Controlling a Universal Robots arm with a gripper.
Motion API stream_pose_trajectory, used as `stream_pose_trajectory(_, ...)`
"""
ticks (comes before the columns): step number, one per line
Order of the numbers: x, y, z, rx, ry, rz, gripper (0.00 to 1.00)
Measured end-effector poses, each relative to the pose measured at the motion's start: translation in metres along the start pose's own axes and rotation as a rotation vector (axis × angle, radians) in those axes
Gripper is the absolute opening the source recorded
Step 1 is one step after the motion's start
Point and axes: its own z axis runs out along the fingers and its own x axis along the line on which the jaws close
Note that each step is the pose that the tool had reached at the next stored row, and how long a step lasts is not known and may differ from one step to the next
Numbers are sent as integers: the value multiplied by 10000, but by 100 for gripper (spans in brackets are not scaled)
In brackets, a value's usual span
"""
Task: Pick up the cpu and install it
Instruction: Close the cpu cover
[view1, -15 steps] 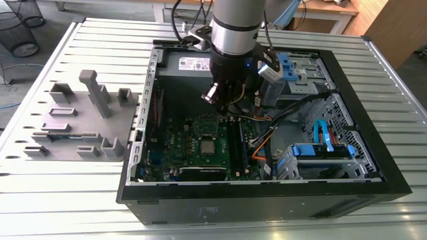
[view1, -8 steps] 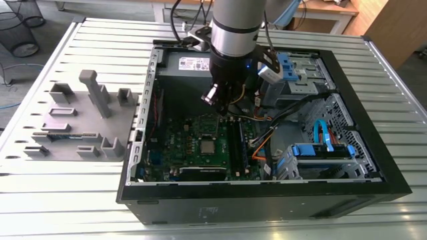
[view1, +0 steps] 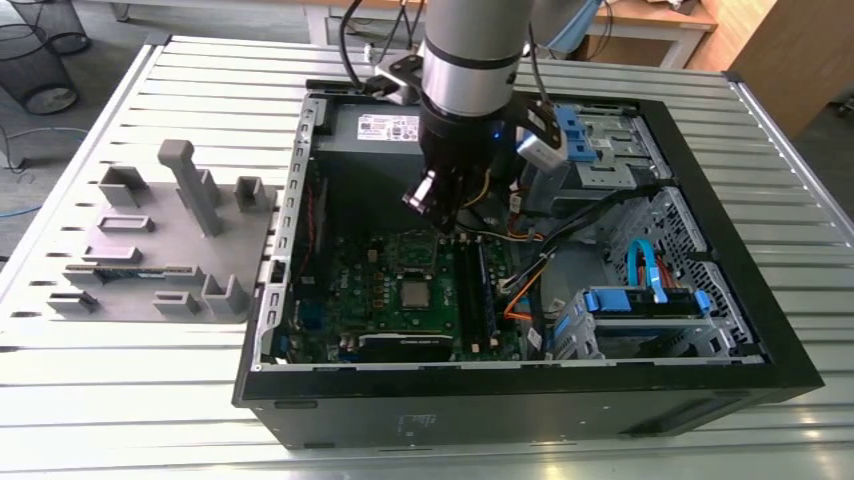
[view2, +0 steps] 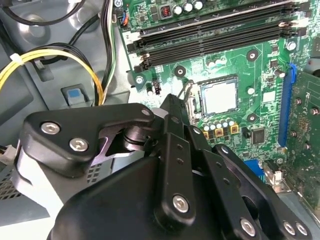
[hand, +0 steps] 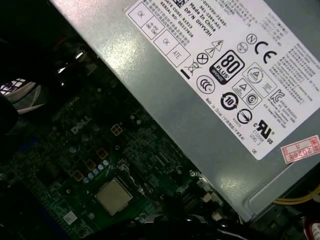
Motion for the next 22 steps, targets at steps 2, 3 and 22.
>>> stream_pose_trajectory(2,11,-9,0,6,-8,-1,11)
stream_pose_trajectory(3,17,-12,0,10,-9,-1,11)
stream_pose_trajectory(22,63,-33,9,42,-38,-8,11)
